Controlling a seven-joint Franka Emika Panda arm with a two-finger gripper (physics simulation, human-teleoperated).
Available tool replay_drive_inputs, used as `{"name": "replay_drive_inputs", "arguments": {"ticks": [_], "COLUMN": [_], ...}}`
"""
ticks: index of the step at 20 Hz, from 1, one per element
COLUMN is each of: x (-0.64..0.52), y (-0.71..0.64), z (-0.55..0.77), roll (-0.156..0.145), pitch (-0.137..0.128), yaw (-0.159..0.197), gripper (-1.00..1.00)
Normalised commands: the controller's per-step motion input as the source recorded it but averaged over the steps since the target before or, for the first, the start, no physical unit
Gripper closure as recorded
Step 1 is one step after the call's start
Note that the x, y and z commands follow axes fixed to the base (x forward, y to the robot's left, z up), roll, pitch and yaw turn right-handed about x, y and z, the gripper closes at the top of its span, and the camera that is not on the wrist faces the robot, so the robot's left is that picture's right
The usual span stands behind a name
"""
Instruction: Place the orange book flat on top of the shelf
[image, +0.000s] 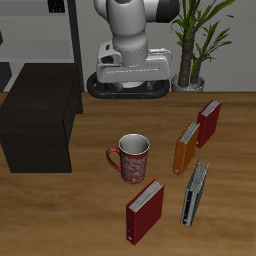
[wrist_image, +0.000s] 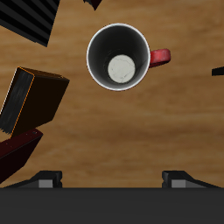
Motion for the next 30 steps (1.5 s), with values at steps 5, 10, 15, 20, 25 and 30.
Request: {"name": "replay_drive_inputs", "arguments": {"ticks": [5, 10, 15, 20, 25, 30], "x": [-0.04, -0.08, 0.07, 0.11, 0.19, 0.23], "y": [0.16, 0.44, 0.58, 0.62, 0.35, 0.1], "z": [0.0, 0.03, 0.02, -0.07, -0.06, -0.18], "roll": [0.011, -0.003, 0.026, 0.051, 0.007, -0.001], "pitch": [0.002, -0.056, -0.033, -0.025, -0.06, -0.004], "yaw": [-0.005, 0.026, -0.027, 0.002, 0.011, -0.01], "gripper": [-1.0, -1.0, -1.0, -1.0, -1.0, -1.0]}}
